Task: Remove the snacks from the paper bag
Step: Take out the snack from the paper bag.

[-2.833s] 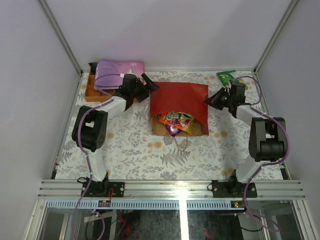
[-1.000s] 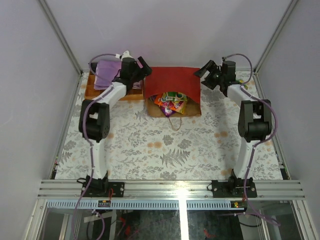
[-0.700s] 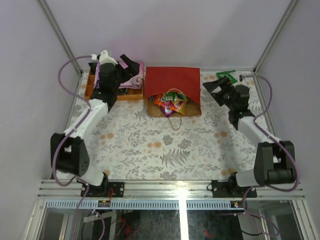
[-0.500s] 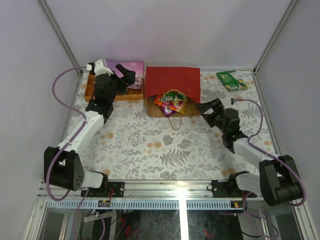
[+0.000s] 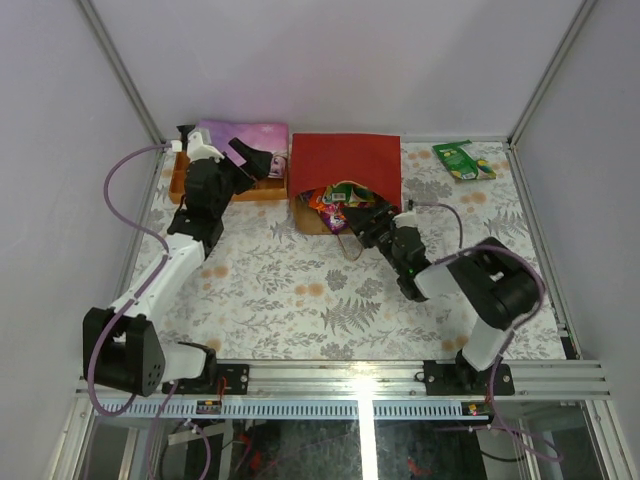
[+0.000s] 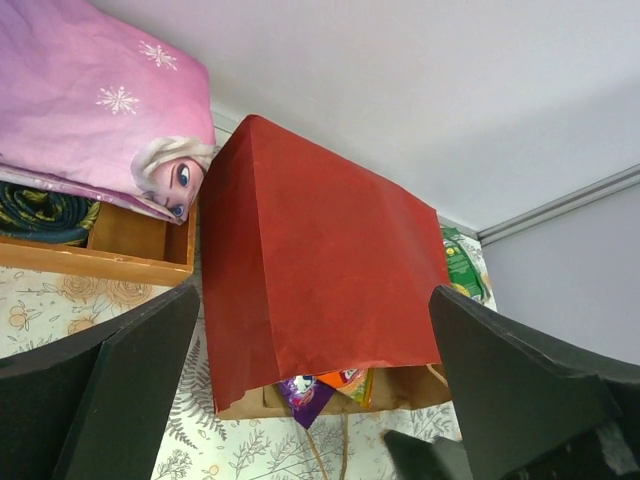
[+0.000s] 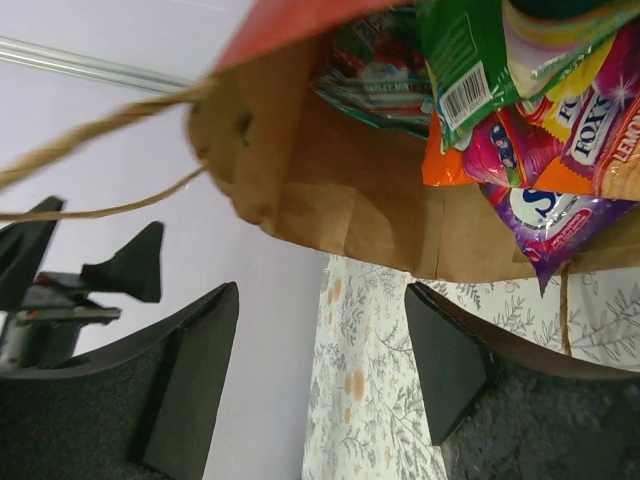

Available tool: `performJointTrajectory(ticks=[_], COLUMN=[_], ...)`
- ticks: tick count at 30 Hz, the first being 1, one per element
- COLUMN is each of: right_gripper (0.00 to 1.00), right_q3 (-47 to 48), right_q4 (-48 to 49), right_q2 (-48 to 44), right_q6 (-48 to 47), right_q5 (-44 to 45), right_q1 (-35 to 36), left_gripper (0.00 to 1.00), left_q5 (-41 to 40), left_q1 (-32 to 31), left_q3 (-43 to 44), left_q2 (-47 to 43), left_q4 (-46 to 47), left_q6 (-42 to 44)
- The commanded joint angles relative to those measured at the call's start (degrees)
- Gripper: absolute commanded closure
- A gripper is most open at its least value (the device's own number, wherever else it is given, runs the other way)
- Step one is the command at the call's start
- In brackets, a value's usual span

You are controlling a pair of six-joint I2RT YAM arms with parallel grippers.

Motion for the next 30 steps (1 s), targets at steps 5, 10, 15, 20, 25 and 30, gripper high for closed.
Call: performJointTrajectory(ticks=[5, 10, 15, 20, 25, 30], right_gripper=[0.25, 0.24, 0.24, 0.24, 0.25, 0.28], right_q3=[11.1, 15.4, 20.4, 22.0, 19.0, 20.1], right_q4=[19.9, 18.4, 15.2, 13.9, 11.6, 11.0], right_q2=[18.0, 23.2, 28.1, 30.5, 28.7, 29.7], right_q6=[7.2, 8.2, 10.1, 11.6, 11.8, 11.3], right_q5=[8.4, 13.8, 16.2, 17.0, 18.8, 20.4], right_q1=[1.9, 1.8, 1.5, 1.4, 1.5, 1.4], left_gripper=[0.0, 0.0, 0.0, 0.0, 0.0, 0.0], left_q5=[1.5, 1.1, 2.3, 2.3, 2.5, 3.5], left_q1=[0.6, 1.3, 2.2, 3.1, 3.5, 3.8], left_q3=[-1.9, -1.5, -0.6, -0.9, -1.4, -1.4], left_q2=[-2.4, 0.3, 2.9, 3.0, 3.2, 4.4], left_q4=[4.3, 4.5, 4.5, 4.3, 4.9, 5.3], left_q6=[-0.1, 0.8, 0.5, 0.7, 0.3, -0.3])
